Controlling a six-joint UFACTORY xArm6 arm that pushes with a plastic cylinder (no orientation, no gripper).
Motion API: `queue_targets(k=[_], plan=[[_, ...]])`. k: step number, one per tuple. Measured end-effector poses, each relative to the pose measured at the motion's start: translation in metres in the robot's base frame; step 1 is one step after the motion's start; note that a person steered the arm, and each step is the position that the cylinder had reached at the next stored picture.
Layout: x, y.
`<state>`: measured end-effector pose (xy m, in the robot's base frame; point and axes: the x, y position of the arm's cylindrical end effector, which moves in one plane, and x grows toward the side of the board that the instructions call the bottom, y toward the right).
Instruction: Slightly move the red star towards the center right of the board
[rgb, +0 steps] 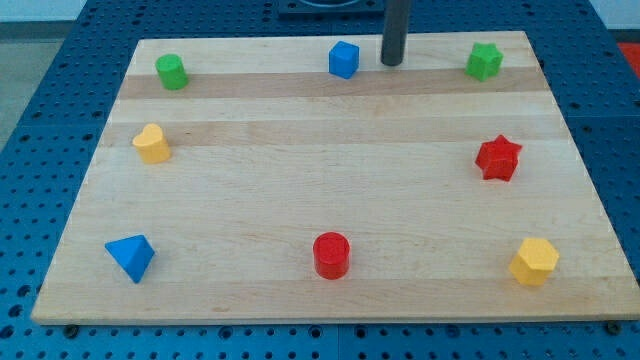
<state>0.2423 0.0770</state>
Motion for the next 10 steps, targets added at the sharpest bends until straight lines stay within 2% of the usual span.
queue_targets(k=[2, 8, 9, 10], plan=[[-0.002, -0.028], [-0.007, -0.039], [0.002, -0.018], [0.047, 0.020]])
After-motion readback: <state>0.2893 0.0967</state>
